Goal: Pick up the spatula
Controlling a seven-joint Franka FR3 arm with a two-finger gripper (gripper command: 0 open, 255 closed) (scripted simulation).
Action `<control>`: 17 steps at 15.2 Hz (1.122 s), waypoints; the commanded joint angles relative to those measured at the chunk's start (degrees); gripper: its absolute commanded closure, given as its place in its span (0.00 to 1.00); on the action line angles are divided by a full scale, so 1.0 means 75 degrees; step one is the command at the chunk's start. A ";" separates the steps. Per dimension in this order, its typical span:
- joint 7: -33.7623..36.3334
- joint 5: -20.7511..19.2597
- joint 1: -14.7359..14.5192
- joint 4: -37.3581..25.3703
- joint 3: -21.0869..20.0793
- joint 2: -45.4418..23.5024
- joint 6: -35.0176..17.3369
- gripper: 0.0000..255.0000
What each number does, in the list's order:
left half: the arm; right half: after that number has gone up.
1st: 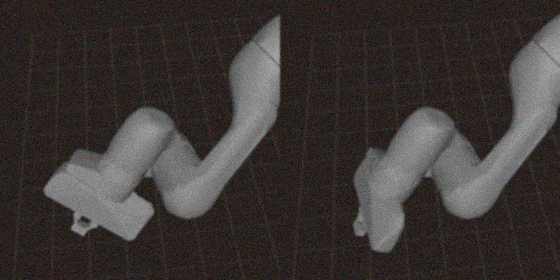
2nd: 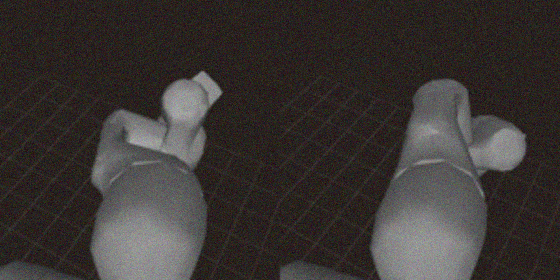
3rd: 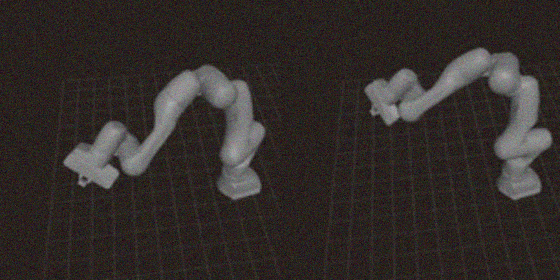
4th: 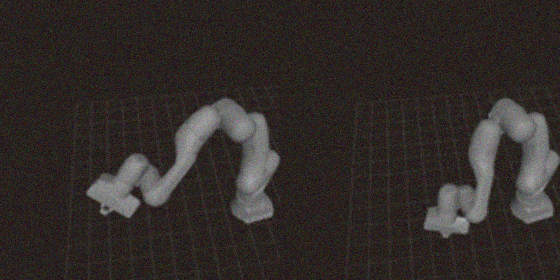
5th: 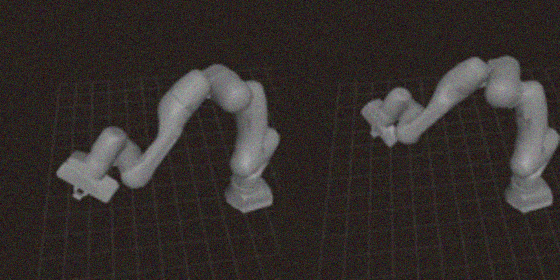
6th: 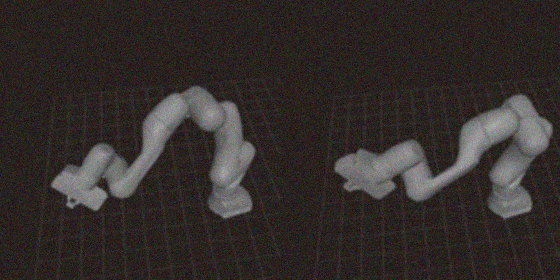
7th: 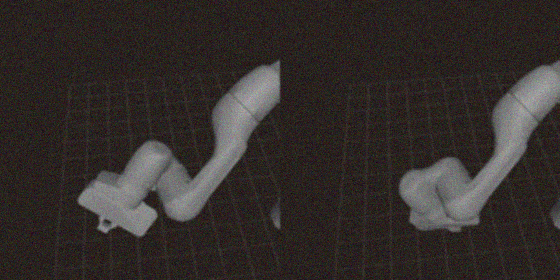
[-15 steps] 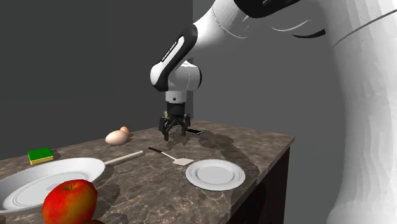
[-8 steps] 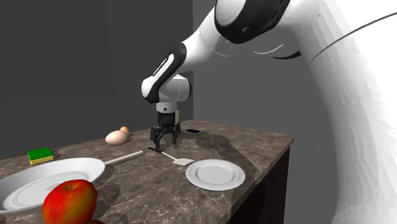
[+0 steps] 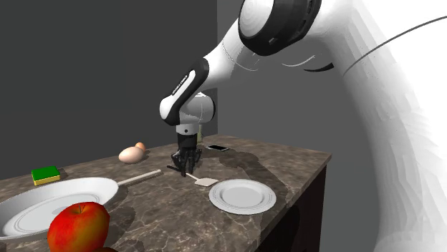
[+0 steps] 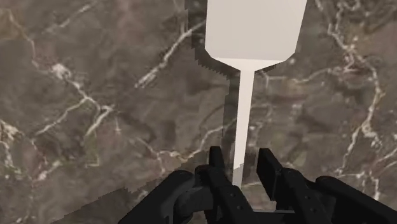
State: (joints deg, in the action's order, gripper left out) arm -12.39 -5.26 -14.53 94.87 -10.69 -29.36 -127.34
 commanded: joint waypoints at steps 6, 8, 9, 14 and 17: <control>0.0001 0.0000 0.0000 0.0008 0.0000 0.0001 -0.0008 1.00; -0.0002 0.0000 0.0002 0.0000 0.0001 -0.0002 -0.0004 1.00; -0.0008 0.0011 0.0006 -0.0031 -0.0006 0.0048 0.0076 1.00; -0.0036 0.0063 0.0022 -0.0215 -0.0036 0.0275 0.0484 1.00; -0.0050 0.0091 0.0029 -0.0353 -0.0051 0.0393 0.0738 1.00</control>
State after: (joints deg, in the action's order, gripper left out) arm -12.73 -4.66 -14.34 92.54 -11.03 -26.79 -122.52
